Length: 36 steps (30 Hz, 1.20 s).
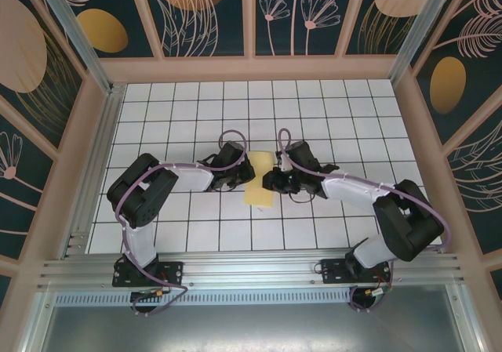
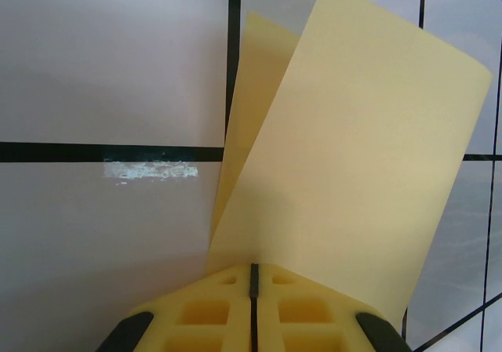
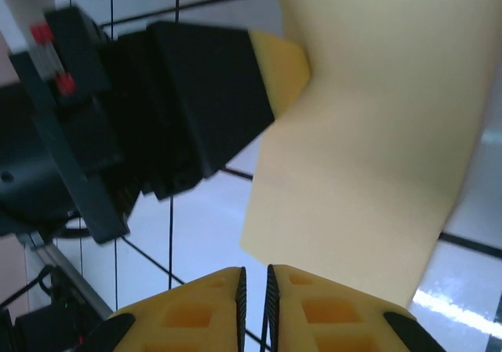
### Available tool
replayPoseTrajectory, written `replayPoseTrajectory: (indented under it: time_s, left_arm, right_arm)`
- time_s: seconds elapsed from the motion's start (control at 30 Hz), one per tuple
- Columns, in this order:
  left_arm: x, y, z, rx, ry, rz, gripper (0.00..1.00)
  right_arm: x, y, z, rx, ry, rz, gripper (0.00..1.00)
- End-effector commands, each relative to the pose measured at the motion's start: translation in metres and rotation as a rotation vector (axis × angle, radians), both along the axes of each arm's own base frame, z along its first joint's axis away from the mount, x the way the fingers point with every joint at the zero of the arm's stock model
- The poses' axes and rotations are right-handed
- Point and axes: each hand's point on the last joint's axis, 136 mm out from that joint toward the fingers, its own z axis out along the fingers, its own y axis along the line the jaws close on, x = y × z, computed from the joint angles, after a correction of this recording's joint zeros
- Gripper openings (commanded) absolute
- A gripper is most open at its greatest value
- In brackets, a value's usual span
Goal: Fold a paper plane with a square sheet of paper (pick it up from the middle)
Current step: Fold the square sheet of paper in half at the center of the table.
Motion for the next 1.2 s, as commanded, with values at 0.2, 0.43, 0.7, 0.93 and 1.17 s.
replayPoseTrajectory:
  time_s: [0.2, 0.43, 0.7, 0.93, 1.17]
  left_arm:
    - [-0.030, 0.037, -0.049, 0.164, 0.144, 0.036, 0.08]
    - [-0.015, 0.016, -0.012, 0.077, 0.071, -0.004, 0.09]
    - [0.001, 0.005, 0.057, -0.066, -0.076, 0.026, 0.15]
    - [-0.026, 0.014, 0.067, -0.268, -0.056, 0.106, 0.08]
    - [-0.052, 0.005, 0.032, -0.278, 0.040, 0.072, 0.08]
  right_arm:
    - [0.003, -0.005, -0.050, -0.108, 0.131, -0.042, 0.15]
    - [-0.010, -0.022, -0.088, -0.187, 0.216, -0.063, 0.14]
    - [-0.017, -0.035, -0.104, -0.255, 0.256, -0.075, 0.14]
    - [-0.015, -0.033, -0.101, -0.250, 0.256, -0.080, 0.13]
    - [-0.015, -0.031, -0.102, -0.247, 0.263, -0.076, 0.13]
